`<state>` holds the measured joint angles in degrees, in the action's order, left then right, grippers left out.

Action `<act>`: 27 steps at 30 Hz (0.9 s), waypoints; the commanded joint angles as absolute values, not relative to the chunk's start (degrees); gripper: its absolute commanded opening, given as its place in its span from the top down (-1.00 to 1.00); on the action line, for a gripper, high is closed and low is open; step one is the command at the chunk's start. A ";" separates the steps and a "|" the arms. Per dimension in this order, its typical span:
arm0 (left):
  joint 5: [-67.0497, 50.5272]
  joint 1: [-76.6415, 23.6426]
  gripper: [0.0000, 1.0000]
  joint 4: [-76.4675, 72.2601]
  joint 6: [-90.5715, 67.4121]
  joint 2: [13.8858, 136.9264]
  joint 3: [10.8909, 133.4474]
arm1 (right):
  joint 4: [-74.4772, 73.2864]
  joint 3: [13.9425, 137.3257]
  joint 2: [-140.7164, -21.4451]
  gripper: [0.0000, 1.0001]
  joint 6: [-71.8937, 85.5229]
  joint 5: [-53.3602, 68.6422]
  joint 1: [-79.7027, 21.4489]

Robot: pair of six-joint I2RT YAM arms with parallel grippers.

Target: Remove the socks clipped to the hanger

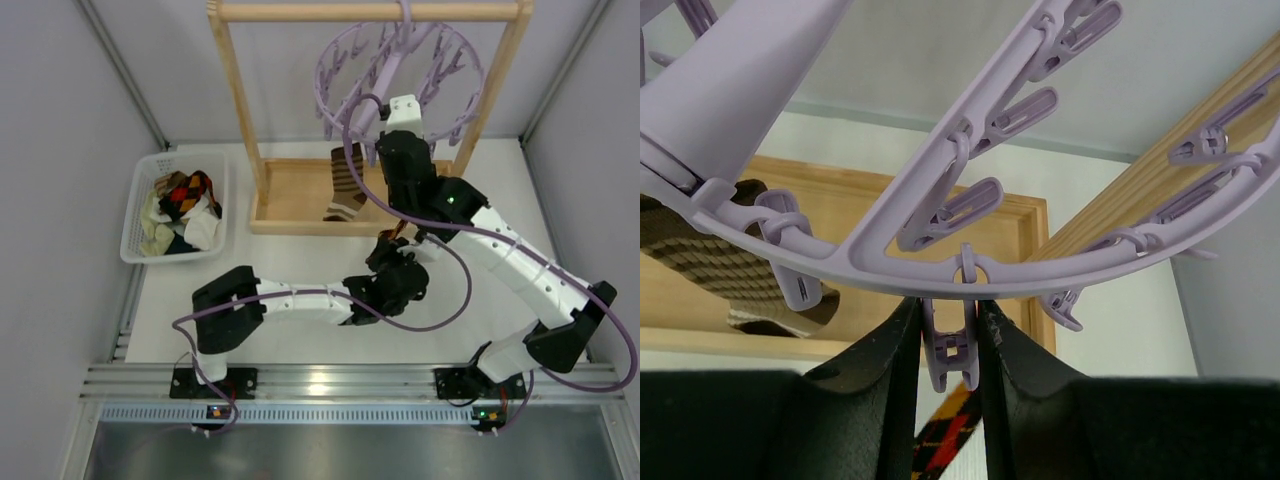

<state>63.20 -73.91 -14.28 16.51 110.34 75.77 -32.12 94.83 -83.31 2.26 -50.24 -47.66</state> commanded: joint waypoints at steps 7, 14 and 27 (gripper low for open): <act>55.03 -68.05 1.00 5.42 -11.98 84.06 67.06 | -28.31 90.80 -77.88 0.25 4.75 -44.04 -45.27; 46.77 -52.76 1.00 17.13 -23.64 68.05 59.42 | -28.30 86.58 -72.69 -0.18 5.97 -38.43 -44.74; 33.93 -17.33 1.00 31.72 -20.75 65.65 73.37 | -28.30 68.91 -51.08 -0.55 10.20 -23.91 -44.74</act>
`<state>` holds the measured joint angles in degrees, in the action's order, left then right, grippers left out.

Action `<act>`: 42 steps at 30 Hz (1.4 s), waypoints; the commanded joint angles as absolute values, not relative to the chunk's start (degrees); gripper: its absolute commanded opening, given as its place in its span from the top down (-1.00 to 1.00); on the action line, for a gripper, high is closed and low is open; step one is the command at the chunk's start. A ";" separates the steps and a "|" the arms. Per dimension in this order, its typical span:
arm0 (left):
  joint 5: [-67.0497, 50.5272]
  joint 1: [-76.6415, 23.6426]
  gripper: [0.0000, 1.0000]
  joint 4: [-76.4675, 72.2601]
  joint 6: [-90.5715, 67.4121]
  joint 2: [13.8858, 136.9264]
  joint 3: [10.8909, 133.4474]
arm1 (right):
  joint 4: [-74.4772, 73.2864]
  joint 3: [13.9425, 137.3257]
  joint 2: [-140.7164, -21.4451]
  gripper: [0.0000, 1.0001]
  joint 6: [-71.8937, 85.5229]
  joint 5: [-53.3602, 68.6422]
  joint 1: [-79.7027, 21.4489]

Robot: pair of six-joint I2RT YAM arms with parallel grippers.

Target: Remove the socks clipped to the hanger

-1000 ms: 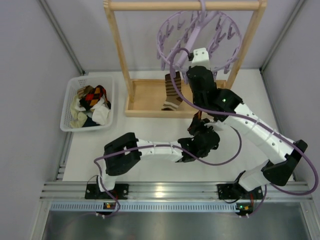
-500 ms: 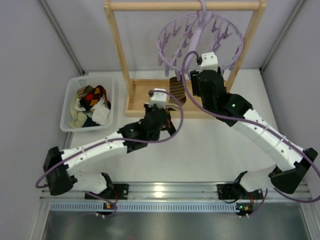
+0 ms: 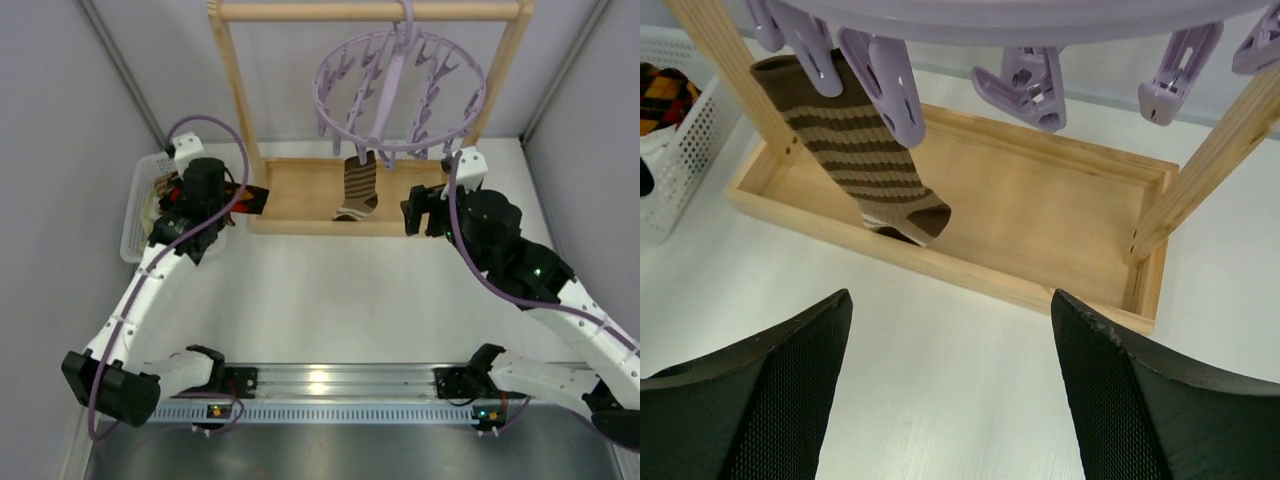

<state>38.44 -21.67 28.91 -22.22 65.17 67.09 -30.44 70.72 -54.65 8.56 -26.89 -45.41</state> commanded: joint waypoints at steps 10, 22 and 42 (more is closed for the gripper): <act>30.32 2.63 1.00 32.70 -24.25 75.13 77.26 | -29.00 64.25 -41.49 -0.56 9.58 -23.56 -44.74; 28.32 6.50 -0.98 32.69 -29.80 75.51 72.77 | -29.97 61.96 -38.15 -0.57 8.96 -23.47 -44.65; -28.20 -19.33 -0.98 -28.08 -19.60 62.75 46.09 | -30.41 59.50 -31.30 -0.73 10.63 -19.43 -44.65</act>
<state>-16.29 -18.35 -1.74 -21.65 64.47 54.43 -31.27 59.55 -33.23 9.78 -22.11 -45.30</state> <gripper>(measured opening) 0.990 0.856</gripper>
